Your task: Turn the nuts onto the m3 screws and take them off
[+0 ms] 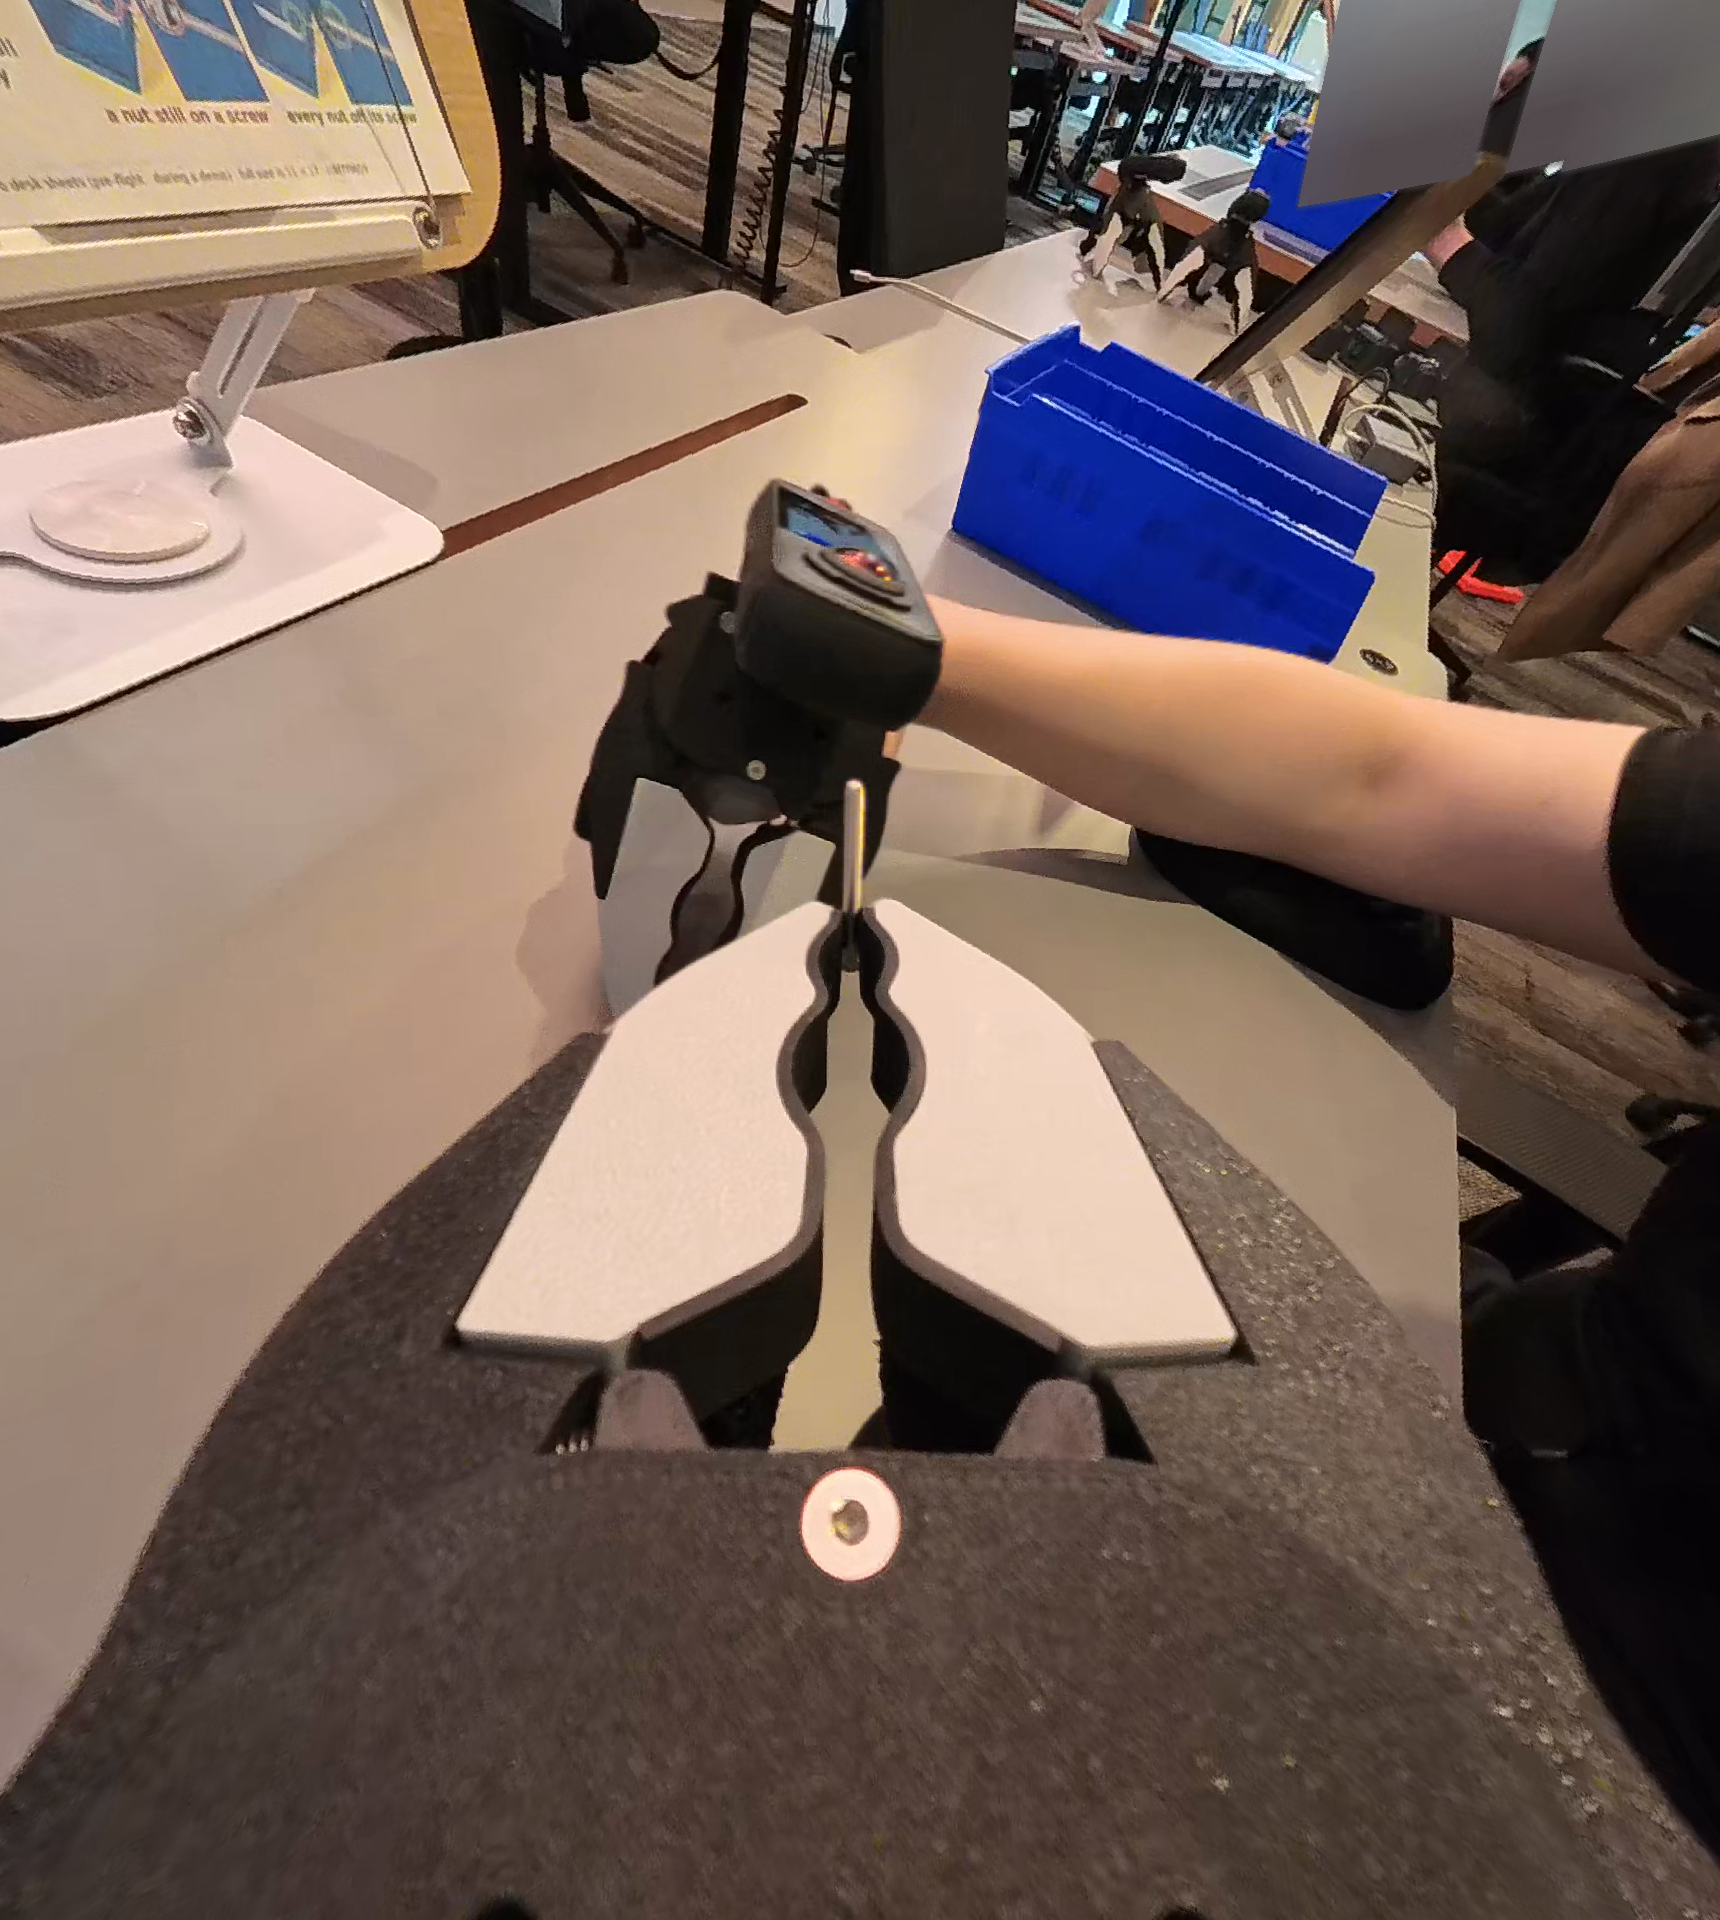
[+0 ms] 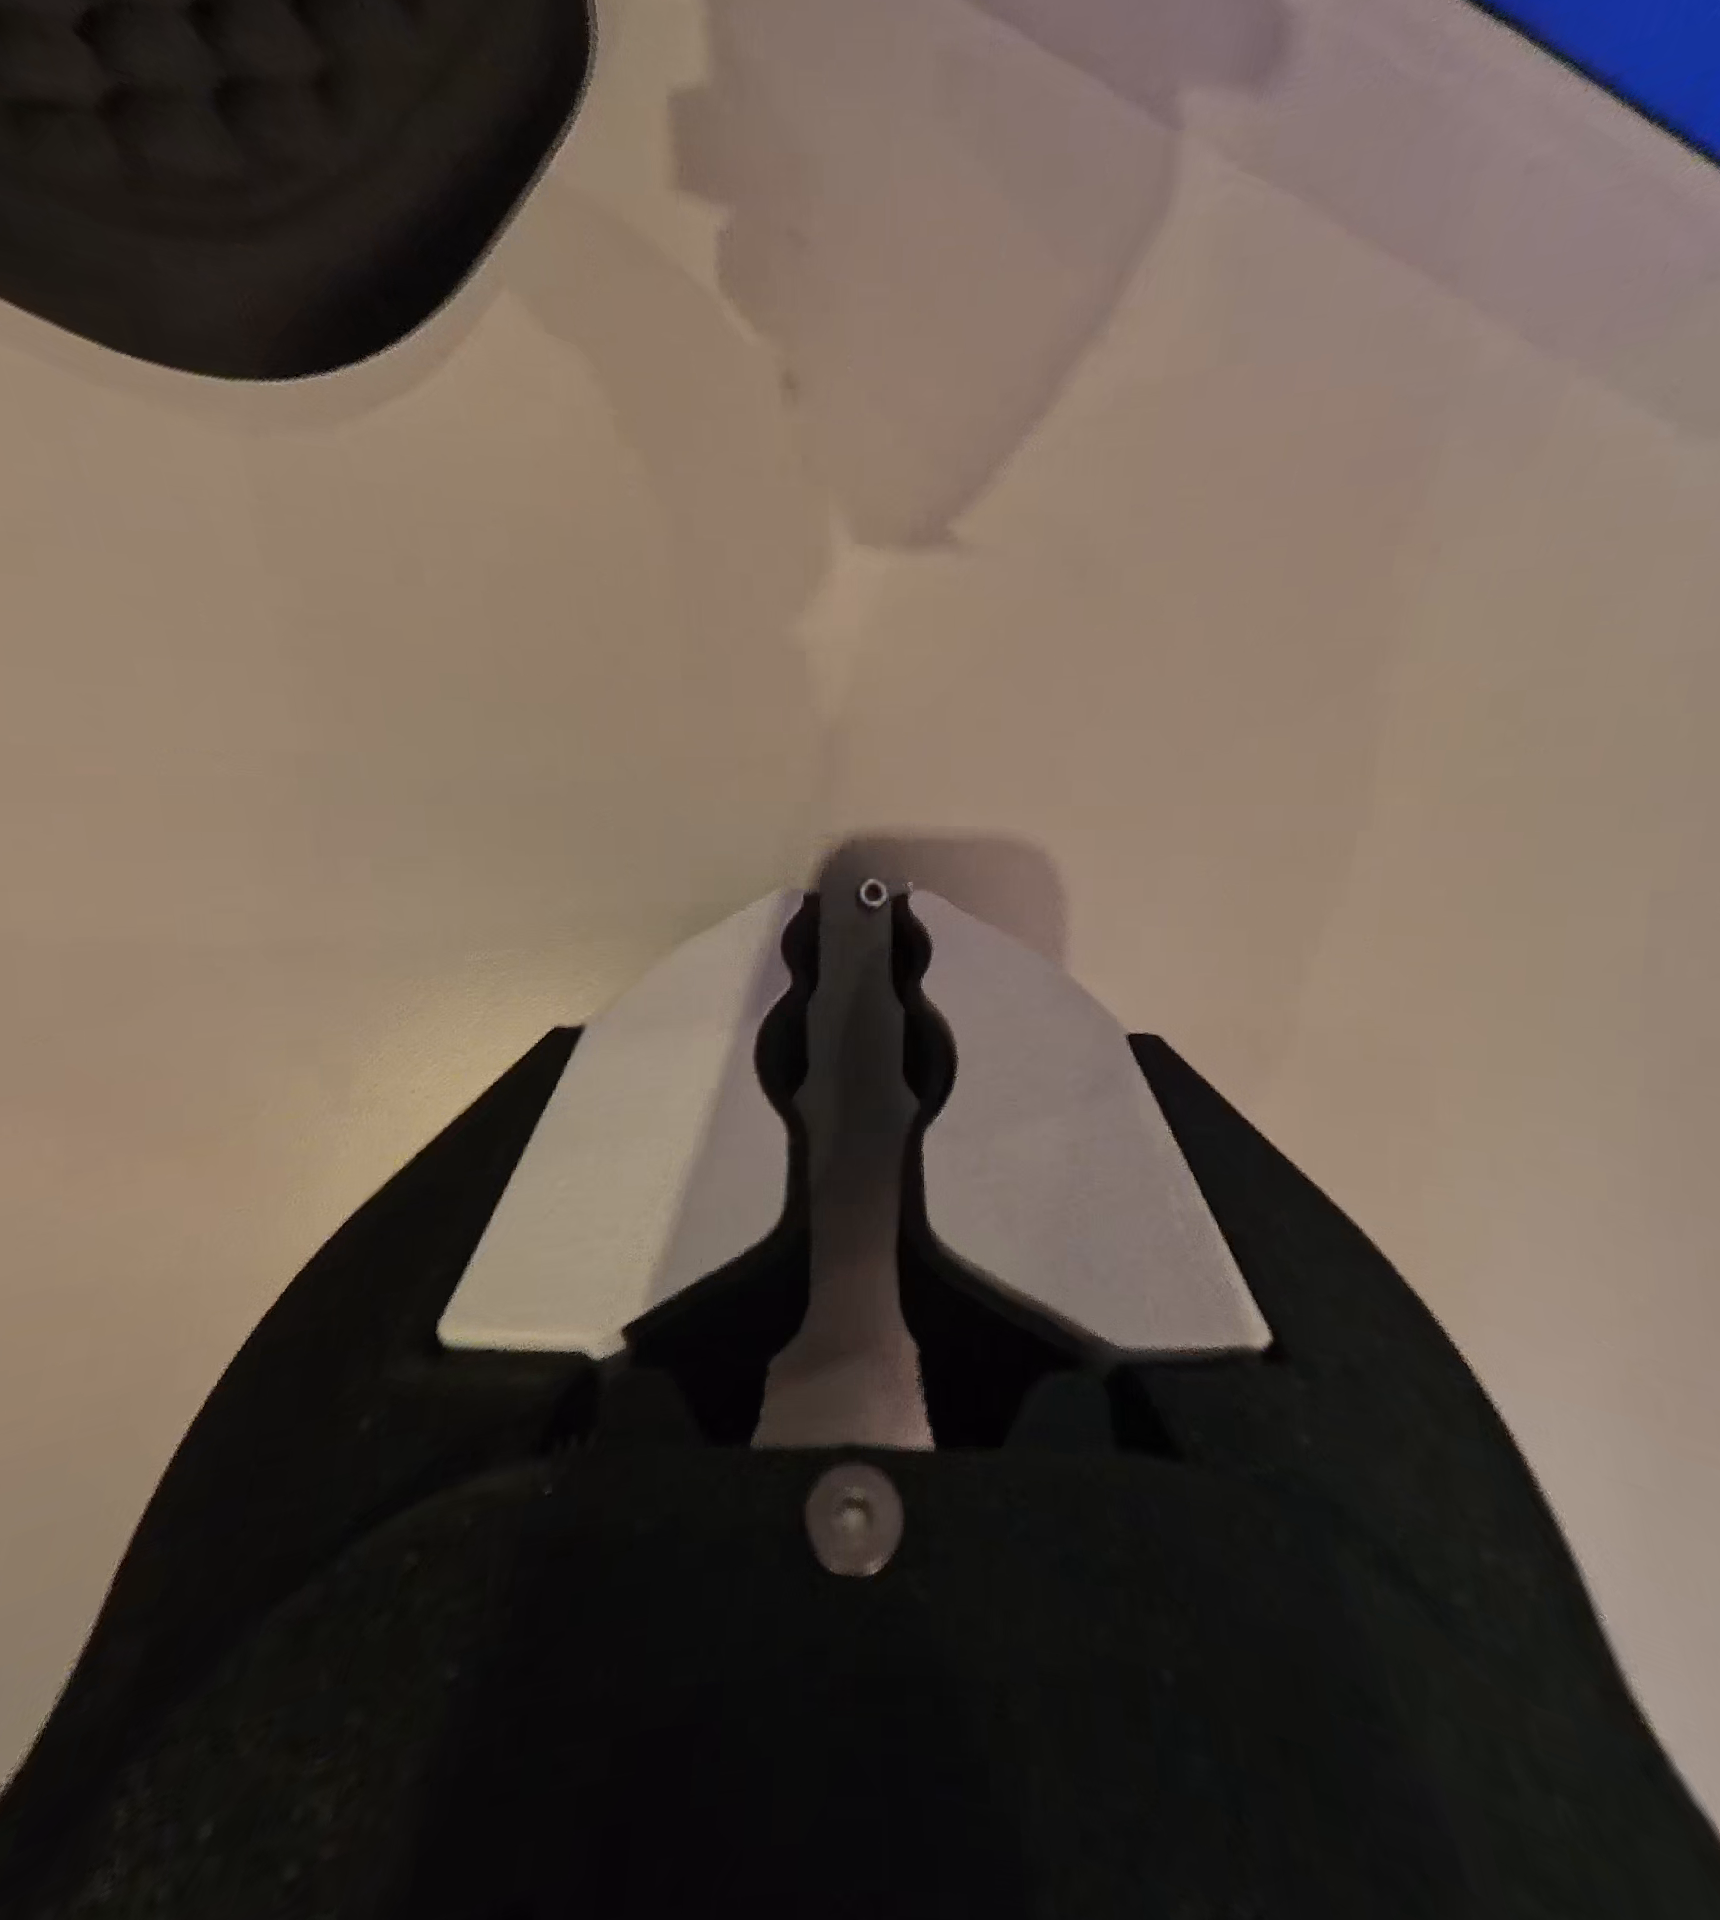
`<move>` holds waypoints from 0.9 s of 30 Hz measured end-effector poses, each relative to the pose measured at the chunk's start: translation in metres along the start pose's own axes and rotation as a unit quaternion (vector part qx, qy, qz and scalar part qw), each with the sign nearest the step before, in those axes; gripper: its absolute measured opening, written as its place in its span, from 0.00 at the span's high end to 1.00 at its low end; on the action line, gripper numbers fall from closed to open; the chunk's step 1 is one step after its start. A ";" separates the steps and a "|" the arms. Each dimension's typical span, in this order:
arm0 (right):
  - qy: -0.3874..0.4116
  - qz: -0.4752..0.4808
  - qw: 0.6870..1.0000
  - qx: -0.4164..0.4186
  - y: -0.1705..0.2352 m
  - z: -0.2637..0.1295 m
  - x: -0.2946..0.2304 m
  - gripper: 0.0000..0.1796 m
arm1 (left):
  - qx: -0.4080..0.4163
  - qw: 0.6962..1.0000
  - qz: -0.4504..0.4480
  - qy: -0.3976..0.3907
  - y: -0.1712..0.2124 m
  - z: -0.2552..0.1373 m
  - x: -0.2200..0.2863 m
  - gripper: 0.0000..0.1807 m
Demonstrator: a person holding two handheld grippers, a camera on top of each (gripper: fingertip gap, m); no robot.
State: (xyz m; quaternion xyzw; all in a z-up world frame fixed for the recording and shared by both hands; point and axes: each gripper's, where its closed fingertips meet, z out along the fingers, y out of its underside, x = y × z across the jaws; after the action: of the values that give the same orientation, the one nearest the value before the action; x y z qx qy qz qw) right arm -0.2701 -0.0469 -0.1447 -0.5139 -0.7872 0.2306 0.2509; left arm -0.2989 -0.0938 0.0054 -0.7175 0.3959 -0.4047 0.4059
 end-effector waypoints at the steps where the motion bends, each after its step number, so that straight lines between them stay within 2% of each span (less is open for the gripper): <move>1: -0.003 -0.004 1.000 -0.003 0.000 0.001 0.001 0.93 | -0.001 1.000 0.001 0.001 0.001 0.000 0.001 0.99; 13: -0.055 0.004 0.998 0.005 0.001 0.008 0.002 0.94 | -0.008 1.000 -0.003 0.024 0.009 0.005 0.005 0.99; 27: -0.080 -0.001 0.997 0.001 0.000 0.009 0.002 0.94 | -0.012 0.999 -0.012 0.032 0.015 0.009 0.004 0.99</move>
State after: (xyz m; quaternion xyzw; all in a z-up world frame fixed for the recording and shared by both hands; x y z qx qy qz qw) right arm -0.2759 -0.0462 -0.1514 -0.4926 -0.8054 0.2711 0.1877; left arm -0.2928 -0.1004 -0.0103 -0.7139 0.4050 -0.4269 0.3797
